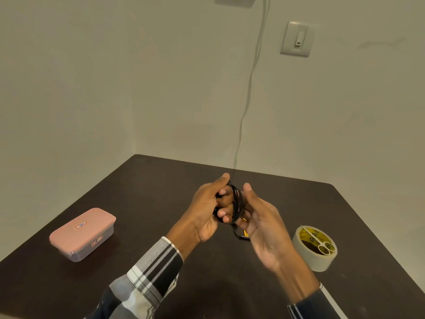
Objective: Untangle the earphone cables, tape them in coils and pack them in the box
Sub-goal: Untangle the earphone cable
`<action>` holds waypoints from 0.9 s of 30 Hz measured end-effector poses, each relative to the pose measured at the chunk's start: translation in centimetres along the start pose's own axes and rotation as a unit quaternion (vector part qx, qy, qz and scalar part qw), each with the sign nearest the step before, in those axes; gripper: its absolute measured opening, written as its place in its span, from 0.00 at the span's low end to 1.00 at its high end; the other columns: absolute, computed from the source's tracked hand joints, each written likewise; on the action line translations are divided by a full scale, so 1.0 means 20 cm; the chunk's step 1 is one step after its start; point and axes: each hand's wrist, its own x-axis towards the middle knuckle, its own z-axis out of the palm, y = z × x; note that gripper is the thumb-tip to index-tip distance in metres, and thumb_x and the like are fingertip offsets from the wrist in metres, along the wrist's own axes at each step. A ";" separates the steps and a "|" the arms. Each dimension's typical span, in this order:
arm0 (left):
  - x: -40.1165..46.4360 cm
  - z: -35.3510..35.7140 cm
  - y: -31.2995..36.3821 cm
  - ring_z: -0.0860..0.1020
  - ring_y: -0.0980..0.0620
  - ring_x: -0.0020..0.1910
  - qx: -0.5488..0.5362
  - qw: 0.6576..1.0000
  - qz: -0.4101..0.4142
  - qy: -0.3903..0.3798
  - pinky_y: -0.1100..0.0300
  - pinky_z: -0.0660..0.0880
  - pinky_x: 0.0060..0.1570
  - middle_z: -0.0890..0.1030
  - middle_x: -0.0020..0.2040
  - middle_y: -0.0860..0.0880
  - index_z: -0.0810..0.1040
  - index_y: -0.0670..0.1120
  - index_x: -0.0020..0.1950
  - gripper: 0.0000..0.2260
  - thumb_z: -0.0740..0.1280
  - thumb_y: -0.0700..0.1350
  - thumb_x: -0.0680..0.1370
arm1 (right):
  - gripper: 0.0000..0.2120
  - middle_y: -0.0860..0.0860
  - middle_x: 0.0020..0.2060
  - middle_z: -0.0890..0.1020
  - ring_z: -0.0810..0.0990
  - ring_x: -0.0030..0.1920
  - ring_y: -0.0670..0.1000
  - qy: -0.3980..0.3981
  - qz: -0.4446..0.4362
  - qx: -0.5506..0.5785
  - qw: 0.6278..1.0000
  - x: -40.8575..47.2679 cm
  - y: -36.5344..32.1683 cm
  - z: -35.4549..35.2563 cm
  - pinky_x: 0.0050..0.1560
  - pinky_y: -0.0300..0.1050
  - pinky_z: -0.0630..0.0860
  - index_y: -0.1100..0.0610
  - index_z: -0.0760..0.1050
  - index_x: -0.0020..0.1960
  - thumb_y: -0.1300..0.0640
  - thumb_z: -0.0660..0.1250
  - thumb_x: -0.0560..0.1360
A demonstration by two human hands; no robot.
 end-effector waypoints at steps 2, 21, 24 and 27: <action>0.00 0.00 0.00 0.60 0.56 0.18 0.009 1.000 -0.004 0.002 0.66 0.61 0.19 0.57 0.23 0.52 0.66 0.48 0.30 0.21 0.62 0.52 0.81 | 0.13 0.67 0.44 0.84 0.83 0.42 0.57 -0.001 -0.019 -0.026 0.999 -0.01 0.00 0.00 0.46 0.46 0.80 0.64 0.83 0.56 0.55 0.68 0.77; 0.08 -0.09 -0.14 0.71 0.53 0.27 0.186 0.969 0.119 0.114 0.56 0.76 0.44 0.70 0.24 0.50 0.76 0.42 0.33 0.18 0.68 0.51 0.79 | 0.22 0.56 0.46 0.86 0.84 0.44 0.54 0.010 0.047 -0.038 0.998 0.05 0.02 -0.04 0.50 0.53 0.79 0.61 0.73 0.63 0.64 0.75 0.71; 0.08 -0.09 -0.16 0.74 0.54 0.26 0.150 0.970 0.133 0.135 0.56 0.77 0.40 0.72 0.24 0.49 0.77 0.39 0.35 0.18 0.67 0.49 0.79 | 0.18 0.60 0.46 0.86 0.85 0.46 0.59 0.068 -0.005 -0.121 0.990 0.05 0.03 -0.04 0.56 0.62 0.78 0.61 0.74 0.60 0.67 0.73 0.73; 0.06 -0.09 -0.17 0.75 0.54 0.27 0.145 0.970 0.138 0.140 0.59 0.77 0.37 0.75 0.24 0.52 0.77 0.39 0.36 0.17 0.66 0.48 0.80 | 0.10 0.58 0.41 0.87 0.84 0.43 0.59 0.090 -0.054 -0.196 0.975 0.05 0.04 -0.04 0.49 0.60 0.79 0.60 0.76 0.55 0.67 0.71 0.76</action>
